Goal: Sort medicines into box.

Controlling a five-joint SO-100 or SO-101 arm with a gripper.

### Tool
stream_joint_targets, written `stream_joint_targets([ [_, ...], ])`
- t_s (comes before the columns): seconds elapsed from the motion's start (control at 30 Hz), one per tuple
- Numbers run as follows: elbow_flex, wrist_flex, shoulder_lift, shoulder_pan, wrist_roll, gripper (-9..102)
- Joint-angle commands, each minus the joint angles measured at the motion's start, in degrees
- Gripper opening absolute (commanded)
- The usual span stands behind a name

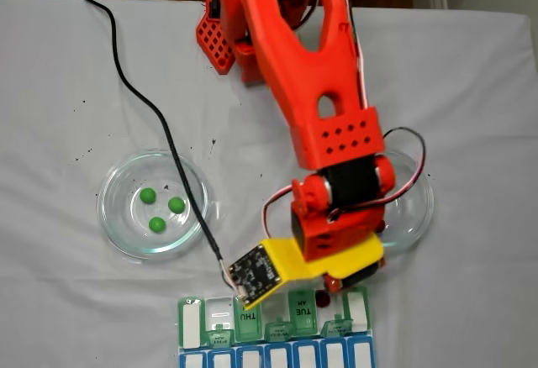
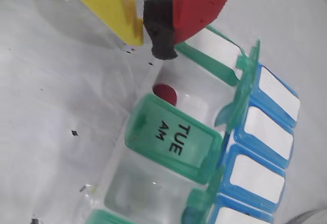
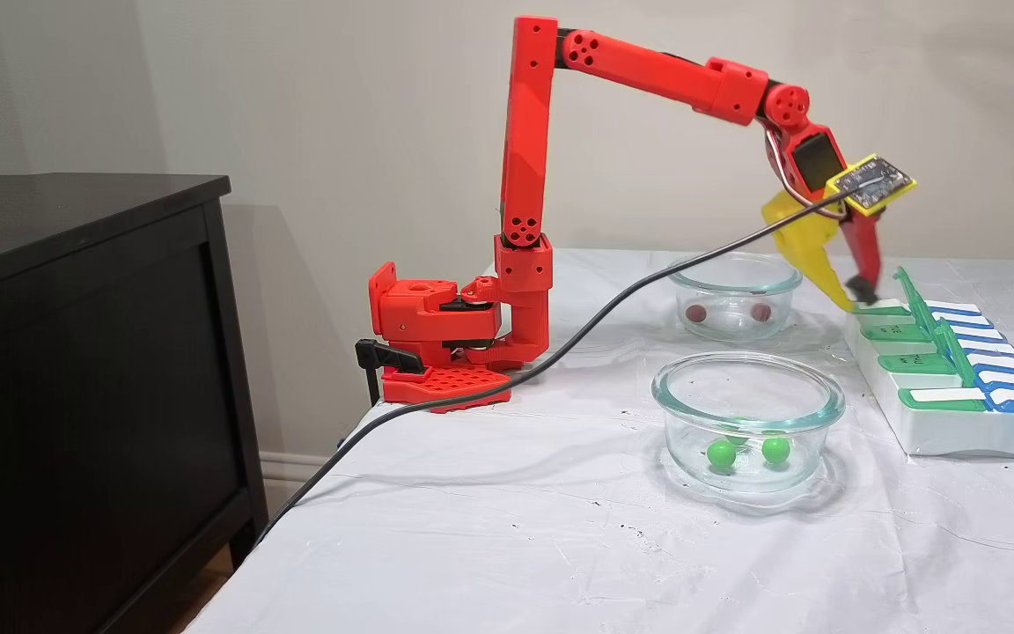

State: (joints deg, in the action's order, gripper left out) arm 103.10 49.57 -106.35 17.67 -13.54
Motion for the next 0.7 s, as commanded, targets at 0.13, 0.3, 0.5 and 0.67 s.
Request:
stream_joint_targets([
  [0.13,-10.81,16.26,-10.37,5.45,-1.14,0],
  [0.3,-8.88,20.39,-12.48,11.34,-2.64,0],
  [0.5,0.09,14.59,-18.02,15.38,-3.96,0],
  [0.67,4.39,13.89,-19.25,17.05,-3.08,0],
])
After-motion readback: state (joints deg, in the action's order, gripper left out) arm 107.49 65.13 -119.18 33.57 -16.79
